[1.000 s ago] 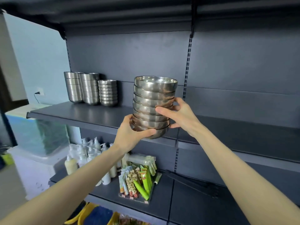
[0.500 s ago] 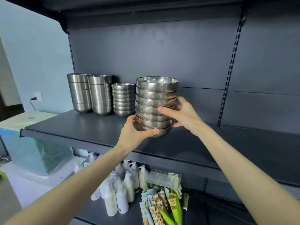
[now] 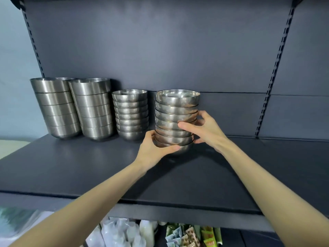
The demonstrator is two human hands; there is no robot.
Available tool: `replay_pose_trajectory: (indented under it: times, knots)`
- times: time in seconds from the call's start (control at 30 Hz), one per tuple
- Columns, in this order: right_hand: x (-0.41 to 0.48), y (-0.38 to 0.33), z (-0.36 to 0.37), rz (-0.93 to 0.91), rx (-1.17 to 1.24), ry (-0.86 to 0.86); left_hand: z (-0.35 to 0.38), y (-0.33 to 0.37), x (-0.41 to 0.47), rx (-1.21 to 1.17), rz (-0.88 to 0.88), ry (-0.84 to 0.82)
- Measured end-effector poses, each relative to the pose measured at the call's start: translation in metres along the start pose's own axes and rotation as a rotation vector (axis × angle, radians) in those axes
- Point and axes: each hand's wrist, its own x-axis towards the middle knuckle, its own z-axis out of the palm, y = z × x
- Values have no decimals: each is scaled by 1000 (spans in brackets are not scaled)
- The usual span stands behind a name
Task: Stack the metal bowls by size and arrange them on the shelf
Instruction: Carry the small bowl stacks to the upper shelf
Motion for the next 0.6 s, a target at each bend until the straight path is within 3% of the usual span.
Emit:
replay_pose_trajectory:
  times: [0.6]
  knots:
    - [72,30,20,21,-58,23,-1,-41,77,-28,-31,-49]
